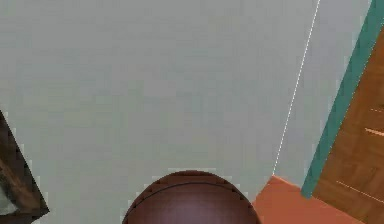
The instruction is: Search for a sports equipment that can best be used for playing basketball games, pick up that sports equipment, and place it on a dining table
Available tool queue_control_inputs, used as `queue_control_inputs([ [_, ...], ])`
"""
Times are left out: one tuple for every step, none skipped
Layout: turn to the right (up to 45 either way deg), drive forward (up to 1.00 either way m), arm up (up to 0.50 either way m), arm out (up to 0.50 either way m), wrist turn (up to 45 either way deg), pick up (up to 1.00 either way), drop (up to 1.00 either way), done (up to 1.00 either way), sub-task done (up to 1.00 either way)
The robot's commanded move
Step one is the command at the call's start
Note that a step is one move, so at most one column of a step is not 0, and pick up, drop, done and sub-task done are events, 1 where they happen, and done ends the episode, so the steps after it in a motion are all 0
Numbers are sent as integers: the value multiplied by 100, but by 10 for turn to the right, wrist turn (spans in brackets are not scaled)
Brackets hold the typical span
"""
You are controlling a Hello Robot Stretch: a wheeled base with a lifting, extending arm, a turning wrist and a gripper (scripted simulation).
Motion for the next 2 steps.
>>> queue_control_inputs([
  [-210,0,0,0,0,0,0,0,0],
  [240,0,0,0,0,0,0,0,0],
])
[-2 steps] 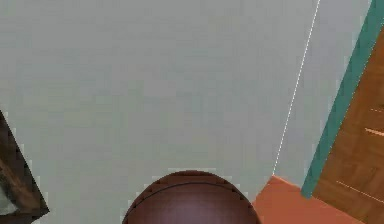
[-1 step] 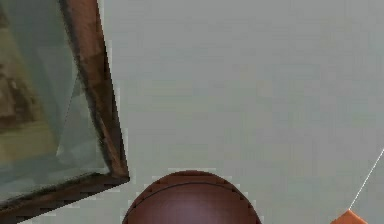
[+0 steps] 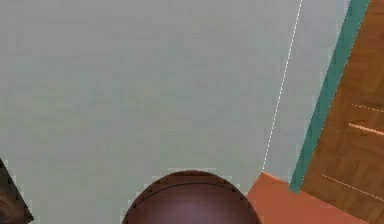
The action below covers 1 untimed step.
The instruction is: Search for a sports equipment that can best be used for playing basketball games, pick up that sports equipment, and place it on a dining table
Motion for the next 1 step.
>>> queue_control_inputs([
  [-300,0,0,0,0,0,0,0,0],
])
